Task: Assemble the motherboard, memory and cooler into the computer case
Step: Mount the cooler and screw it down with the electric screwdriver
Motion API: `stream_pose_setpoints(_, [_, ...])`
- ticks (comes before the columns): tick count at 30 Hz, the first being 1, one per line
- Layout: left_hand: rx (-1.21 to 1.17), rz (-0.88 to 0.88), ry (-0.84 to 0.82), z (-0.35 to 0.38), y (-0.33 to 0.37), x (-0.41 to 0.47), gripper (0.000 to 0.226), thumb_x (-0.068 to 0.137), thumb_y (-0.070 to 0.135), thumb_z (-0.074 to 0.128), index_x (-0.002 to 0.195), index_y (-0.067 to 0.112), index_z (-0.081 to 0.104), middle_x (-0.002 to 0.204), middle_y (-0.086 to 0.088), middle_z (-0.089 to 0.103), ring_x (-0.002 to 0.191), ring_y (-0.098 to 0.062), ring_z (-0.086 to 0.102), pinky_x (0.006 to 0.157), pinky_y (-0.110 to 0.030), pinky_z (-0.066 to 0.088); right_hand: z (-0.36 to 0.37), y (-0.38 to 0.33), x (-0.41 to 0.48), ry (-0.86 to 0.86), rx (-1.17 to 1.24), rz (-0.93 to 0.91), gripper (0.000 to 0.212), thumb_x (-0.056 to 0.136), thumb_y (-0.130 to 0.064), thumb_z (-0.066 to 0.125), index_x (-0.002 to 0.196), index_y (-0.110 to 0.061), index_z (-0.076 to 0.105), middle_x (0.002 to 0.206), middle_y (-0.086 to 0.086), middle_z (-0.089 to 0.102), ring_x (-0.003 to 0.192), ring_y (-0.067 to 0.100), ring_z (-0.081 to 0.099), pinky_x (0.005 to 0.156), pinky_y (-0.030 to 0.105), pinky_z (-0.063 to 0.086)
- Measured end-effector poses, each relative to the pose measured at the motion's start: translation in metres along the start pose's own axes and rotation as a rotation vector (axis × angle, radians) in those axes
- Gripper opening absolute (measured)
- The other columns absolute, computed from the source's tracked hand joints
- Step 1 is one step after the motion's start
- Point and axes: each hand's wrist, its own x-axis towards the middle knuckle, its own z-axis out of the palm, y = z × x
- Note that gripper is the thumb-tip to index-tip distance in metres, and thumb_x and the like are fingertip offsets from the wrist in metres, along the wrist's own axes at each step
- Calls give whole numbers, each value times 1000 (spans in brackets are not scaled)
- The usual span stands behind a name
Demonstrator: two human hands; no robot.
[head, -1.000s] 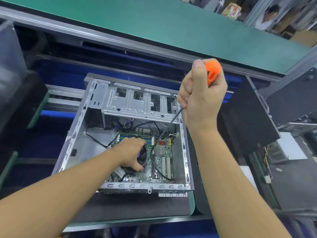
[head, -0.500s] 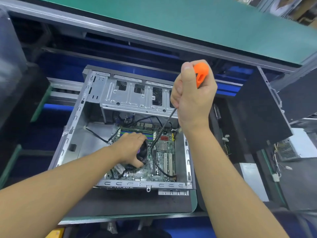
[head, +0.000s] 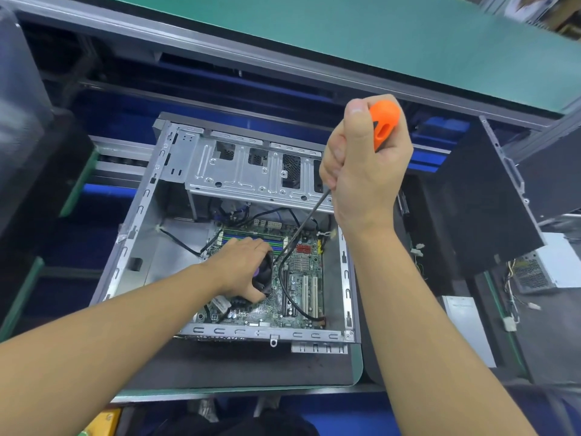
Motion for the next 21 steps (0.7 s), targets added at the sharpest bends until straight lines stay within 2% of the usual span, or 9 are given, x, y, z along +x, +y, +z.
stream_pose_setpoints(3, [-7, -1, 0, 0, 0, -1, 95, 61, 67, 69, 137, 17, 38, 126, 3, 49, 114, -19, 45, 99, -34, 33, 4, 1, -4, -11, -76, -18, 25, 95, -25, 60, 73, -27, 49, 60, 15, 26, 44, 22, 26, 43, 26, 30])
stream_pose_setpoints(7, [-10, -7, 7, 0, 1, -1, 94, 62, 64, 70, 137, 17, 37, 125, 4, 49, 112, -18, 45, 98, -33, 33, 13, 3, -9, 30, -317, -77, 20, 100, -34, 54, 86, -25, 43, 71, 17, 33, 57, 40, 33, 52, 47, 36])
stream_pose_setpoints(9, [-13, -9, 12, 0, 1, -1, 96, 62, 64, 71, 138, 17, 36, 127, 4, 49, 113, -18, 45, 98, -32, 32, 14, 2, -11, 1, -303, -74, 12, 102, -37, 42, 97, -27, 45, 74, 15, 36, 63, 42, 34, 56, 46, 36])
stream_pose_setpoints(12, [-25, -12, 2, 0, 1, -2, 95, 62, 65, 70, 138, 17, 37, 127, 4, 48, 113, -19, 45, 99, -33, 32, 8, 3, -17, -81, -313, -121, 17, 105, -36, 34, 111, -26, 46, 77, 17, 40, 65, 40, 38, 58, 43, 38])
stream_pose_setpoints(15, [-38, -8, 5, 1, 1, -1, 91, 60, 64, 69, 134, 18, 40, 123, 4, 49, 110, -18, 45, 99, -33, 33, 5, 3, -26, -131, -345, -137, 15, 105, -37, 37, 111, -25, 44, 80, 16, 44, 64, 34, 44, 59, 44, 44])
stream_pose_setpoints(18, [-33, -13, -8, 2, 0, -1, 91, 59, 65, 68, 133, 18, 40, 122, 4, 49, 110, -19, 45, 98, -33, 33, 6, 1, -26, -109, -354, -136, 9, 104, -35, 45, 105, -26, 44, 77, 12, 45, 63, 37, 47, 58, 46, 43])
stream_pose_setpoints(21, [-24, -17, -19, 2, 0, -1, 92, 58, 67, 68, 131, 18, 41, 121, 5, 49, 109, -19, 45, 98, -34, 34, 9, 1, -25, -98, -309, -151, 9, 102, -27, 53, 103, -24, 45, 78, -11, 49, 66, 27, 61, 63, 28, 49])
